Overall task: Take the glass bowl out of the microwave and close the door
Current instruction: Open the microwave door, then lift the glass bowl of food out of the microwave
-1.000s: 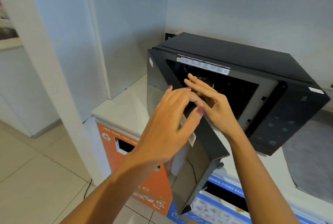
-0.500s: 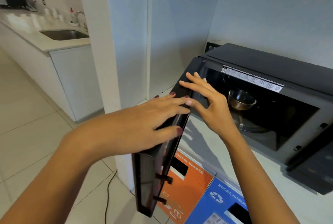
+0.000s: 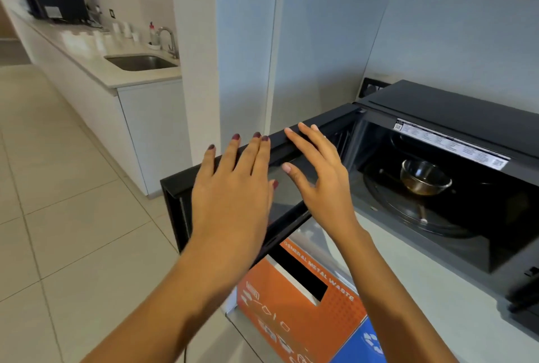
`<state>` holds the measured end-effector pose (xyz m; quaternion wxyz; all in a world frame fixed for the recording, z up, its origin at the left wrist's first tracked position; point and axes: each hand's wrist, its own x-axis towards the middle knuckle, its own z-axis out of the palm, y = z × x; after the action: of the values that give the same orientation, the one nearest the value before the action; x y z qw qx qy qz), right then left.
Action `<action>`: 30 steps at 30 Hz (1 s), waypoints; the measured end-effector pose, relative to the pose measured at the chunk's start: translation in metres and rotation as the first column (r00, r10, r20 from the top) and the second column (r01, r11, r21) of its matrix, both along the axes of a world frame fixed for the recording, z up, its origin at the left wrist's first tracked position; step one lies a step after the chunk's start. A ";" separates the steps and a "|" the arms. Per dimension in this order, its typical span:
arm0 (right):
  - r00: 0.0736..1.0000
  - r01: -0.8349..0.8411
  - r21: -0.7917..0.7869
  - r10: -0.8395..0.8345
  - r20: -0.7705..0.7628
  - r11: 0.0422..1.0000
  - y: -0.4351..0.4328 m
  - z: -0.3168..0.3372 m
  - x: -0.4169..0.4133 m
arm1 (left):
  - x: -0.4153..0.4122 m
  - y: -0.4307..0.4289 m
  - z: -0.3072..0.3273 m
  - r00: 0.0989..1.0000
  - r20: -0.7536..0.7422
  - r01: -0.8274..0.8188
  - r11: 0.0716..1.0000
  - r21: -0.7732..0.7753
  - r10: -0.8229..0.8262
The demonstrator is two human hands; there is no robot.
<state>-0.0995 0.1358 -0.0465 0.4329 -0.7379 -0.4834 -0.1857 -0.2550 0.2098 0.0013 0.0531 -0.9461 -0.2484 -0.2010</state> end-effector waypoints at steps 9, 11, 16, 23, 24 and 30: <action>1.000 0.025 0.022 -0.025 0.013 0.999 0.014 -0.015 -0.002 | 0.024 -0.010 -0.039 0.919 0.353 -0.211 0.975 0.067 0.174; 1.000 0.005 0.008 -0.005 -0.002 1.000 0.015 -0.018 -0.004 | 0.029 -0.011 -0.045 0.909 0.361 -0.245 0.967 0.064 0.206; 0.997 -0.017 0.000 0.017 -0.069 1.000 0.013 -0.022 -0.008 | 0.040 -0.013 -0.058 0.883 0.449 -0.159 0.987 0.022 0.132; 0.964 0.233 0.194 -0.200 -0.175 0.953 -0.025 -0.047 0.010 | 0.065 -0.029 -0.086 0.807 0.546 0.353 0.925 -0.141 -0.225; 0.949 0.284 0.219 -0.241 -0.205 0.934 -0.033 -0.053 0.015 | 0.071 -0.031 -0.091 0.793 0.552 0.413 0.894 -0.175 -0.258; 0.828 0.538 0.254 -0.447 -0.340 0.804 -0.093 -0.085 0.043 | 0.117 -0.054 -0.121 0.717 0.636 0.639 0.632 -0.438 -0.284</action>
<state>-0.0567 0.0427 -0.1314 0.5495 -0.7707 -0.1720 -0.2731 -0.1375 0.1556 -0.1195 -0.3907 -0.8483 -0.0433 -0.3547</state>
